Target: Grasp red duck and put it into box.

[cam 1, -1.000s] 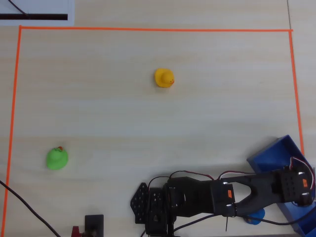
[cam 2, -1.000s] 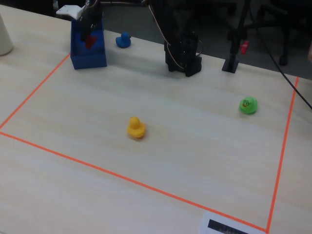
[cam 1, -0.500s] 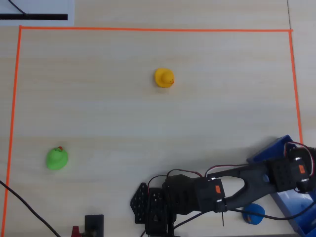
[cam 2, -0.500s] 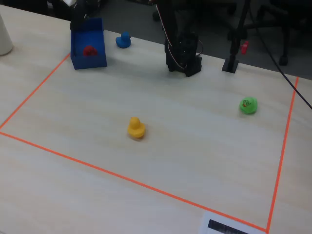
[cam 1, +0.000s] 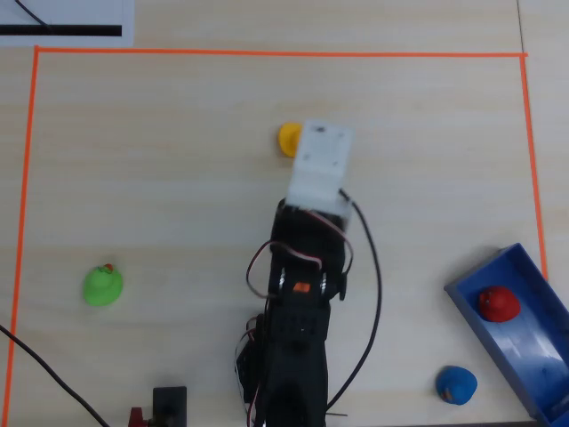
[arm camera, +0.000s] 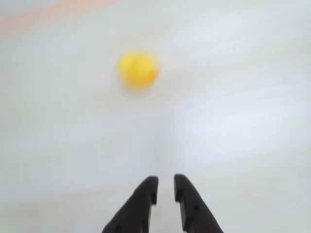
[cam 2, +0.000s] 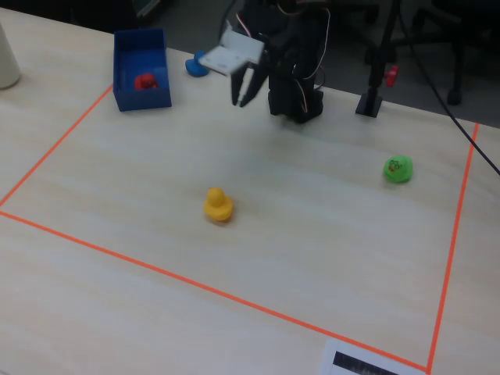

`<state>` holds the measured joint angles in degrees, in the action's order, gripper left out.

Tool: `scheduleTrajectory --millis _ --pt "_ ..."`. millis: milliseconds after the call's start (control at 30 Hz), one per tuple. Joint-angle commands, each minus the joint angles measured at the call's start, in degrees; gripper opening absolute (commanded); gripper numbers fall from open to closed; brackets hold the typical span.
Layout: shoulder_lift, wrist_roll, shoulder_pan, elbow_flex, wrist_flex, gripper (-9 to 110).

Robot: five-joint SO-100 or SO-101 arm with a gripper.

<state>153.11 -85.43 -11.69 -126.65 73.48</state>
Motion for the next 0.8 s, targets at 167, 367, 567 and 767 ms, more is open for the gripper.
scheduleTrajectory --millis 167,367,567,767 --pt "32.87 -6.33 8.88 -41.4 5.54 0" --pt "36.56 -6.59 10.99 -45.7 7.03 0" --pt "36.56 -7.12 12.3 -48.52 5.71 0" --pt "36.56 -6.59 12.48 -50.89 4.39 0"
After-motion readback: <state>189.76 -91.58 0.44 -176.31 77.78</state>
